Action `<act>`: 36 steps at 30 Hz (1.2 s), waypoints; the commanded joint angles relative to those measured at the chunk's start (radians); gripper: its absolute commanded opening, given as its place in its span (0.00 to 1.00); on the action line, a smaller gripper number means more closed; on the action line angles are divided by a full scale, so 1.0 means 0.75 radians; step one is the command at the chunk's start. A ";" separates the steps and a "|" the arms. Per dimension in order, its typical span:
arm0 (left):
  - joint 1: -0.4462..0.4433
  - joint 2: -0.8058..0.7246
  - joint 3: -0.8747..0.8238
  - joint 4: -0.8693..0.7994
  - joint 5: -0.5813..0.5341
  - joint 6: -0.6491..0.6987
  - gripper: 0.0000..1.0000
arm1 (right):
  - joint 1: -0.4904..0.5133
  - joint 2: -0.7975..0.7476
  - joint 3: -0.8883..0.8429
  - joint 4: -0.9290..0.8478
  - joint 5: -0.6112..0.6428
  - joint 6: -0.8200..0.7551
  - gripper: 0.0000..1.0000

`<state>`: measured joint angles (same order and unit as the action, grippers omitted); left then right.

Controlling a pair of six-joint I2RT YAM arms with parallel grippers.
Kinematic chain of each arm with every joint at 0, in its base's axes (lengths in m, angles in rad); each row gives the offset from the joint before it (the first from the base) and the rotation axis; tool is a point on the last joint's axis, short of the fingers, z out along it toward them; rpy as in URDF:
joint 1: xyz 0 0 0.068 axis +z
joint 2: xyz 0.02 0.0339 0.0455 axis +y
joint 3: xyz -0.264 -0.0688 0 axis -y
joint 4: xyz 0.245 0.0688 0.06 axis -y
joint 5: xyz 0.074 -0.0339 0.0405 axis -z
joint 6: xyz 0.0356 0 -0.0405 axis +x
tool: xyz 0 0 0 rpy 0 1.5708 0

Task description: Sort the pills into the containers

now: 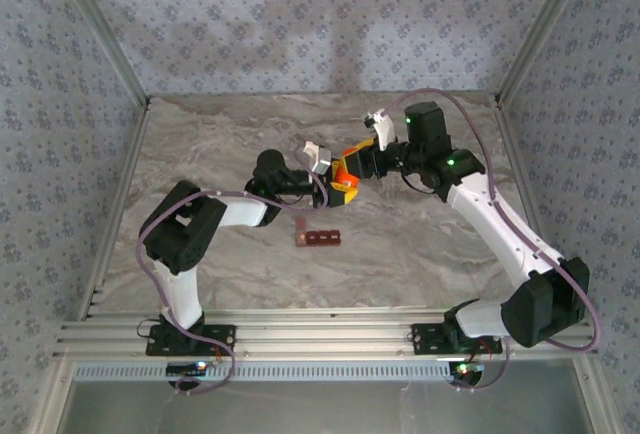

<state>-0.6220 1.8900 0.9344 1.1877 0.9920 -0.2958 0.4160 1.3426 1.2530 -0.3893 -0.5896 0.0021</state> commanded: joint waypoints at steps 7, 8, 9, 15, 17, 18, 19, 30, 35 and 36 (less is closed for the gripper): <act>-0.007 -0.074 0.002 0.055 0.009 0.029 0.00 | 0.124 -0.069 -0.192 0.131 0.319 0.243 0.39; -0.006 -0.074 0.002 0.055 0.009 0.028 0.00 | 0.151 -0.072 -0.217 0.153 0.386 0.302 0.39; -0.007 -0.074 0.003 0.053 0.008 0.030 0.00 | 0.174 -0.075 -0.234 0.167 0.434 0.351 0.38; -0.007 -0.062 0.012 0.046 0.008 0.028 0.00 | 0.317 -0.093 -0.287 0.213 0.707 0.494 0.40; -0.005 -0.057 0.016 0.045 0.009 0.029 0.00 | 0.319 -0.103 -0.298 0.217 0.727 0.515 0.41; -0.006 -0.055 0.018 0.045 0.009 0.028 0.00 | 0.317 -0.106 -0.298 0.215 0.734 0.518 0.43; -0.006 -0.053 0.020 0.043 0.007 0.028 0.00 | 0.314 -0.110 -0.297 0.215 0.730 0.515 0.44; -0.012 -0.006 0.064 0.046 0.019 0.006 0.00 | 0.151 -0.247 -0.120 0.119 0.472 0.443 0.82; -0.014 -0.008 0.062 0.044 0.026 0.008 0.00 | 0.050 -0.368 -0.134 0.101 0.293 0.336 0.86; -0.015 -0.008 0.062 0.043 0.030 0.008 0.00 | 0.019 -0.372 -0.138 0.105 0.234 0.317 0.86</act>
<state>-0.6289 1.8885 0.9600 1.1706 0.9997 -0.2817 0.4694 1.0946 1.1202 -0.2817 -0.2802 0.3069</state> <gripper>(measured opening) 0.525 0.864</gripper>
